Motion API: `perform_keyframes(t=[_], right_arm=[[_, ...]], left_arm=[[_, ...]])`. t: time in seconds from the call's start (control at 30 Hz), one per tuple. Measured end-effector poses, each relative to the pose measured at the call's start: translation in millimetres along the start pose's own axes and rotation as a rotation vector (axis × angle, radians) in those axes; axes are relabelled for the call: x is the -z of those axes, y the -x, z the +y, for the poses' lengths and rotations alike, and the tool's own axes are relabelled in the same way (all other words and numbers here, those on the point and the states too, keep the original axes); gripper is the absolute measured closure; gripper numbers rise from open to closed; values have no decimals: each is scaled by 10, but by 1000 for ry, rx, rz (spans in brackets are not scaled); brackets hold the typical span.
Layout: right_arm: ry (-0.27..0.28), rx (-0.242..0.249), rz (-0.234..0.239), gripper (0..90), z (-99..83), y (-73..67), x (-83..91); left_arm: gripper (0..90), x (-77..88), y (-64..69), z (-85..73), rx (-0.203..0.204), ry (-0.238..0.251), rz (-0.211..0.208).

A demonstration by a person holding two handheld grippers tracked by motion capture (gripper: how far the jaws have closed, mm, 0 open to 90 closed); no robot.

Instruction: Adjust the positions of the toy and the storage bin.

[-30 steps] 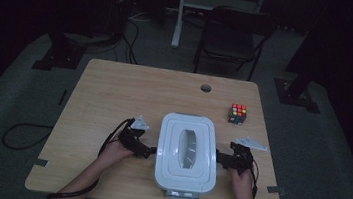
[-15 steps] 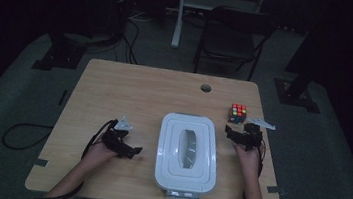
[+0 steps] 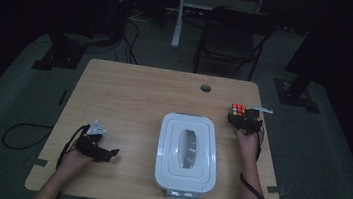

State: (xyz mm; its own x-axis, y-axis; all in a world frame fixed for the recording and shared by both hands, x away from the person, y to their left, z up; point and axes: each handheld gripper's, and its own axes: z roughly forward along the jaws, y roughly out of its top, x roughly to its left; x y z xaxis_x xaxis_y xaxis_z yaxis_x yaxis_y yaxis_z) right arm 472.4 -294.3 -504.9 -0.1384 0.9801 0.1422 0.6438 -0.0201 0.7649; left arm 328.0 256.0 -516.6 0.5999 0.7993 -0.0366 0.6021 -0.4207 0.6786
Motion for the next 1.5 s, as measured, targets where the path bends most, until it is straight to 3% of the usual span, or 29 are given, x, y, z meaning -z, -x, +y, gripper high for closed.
perform_keyframes(t=[0.27, 0.37, 0.5, 0.7, 0.8, 1.1, 1.33, 1.5], right_arm=[[-21, -22, -8, 137, -35, 23, -105], [-26, -24, -4, 149, -33, 21, -121], [-31, -12, -12, 182, -18, 7, -147], [-37, -2, -19, 263, -4, 3, -168], [-41, 36, -43, 332, -9, -19, -152], [-42, 62, -53, 338, -23, -39, -120], [5, 51, -38, 338, -109, -3, 92], [24, 74, -30, 338, -178, 18, 310]], left_arm=[[16, 170, -149, -211, 79, 7, 102], [16, 181, -170, -258, 94, 1, 121], [16, 183, -154, -283, 85, -1, 148], [15, 186, -161, -300, 91, 12, 161], [16, 186, -163, -299, 93, 11, 159], [15, 186, -159, -300, 96, 10, 161], [15, 184, -159, -299, 97, 11, 162], [15, 177, -166, -291, 93, 13, 157]])
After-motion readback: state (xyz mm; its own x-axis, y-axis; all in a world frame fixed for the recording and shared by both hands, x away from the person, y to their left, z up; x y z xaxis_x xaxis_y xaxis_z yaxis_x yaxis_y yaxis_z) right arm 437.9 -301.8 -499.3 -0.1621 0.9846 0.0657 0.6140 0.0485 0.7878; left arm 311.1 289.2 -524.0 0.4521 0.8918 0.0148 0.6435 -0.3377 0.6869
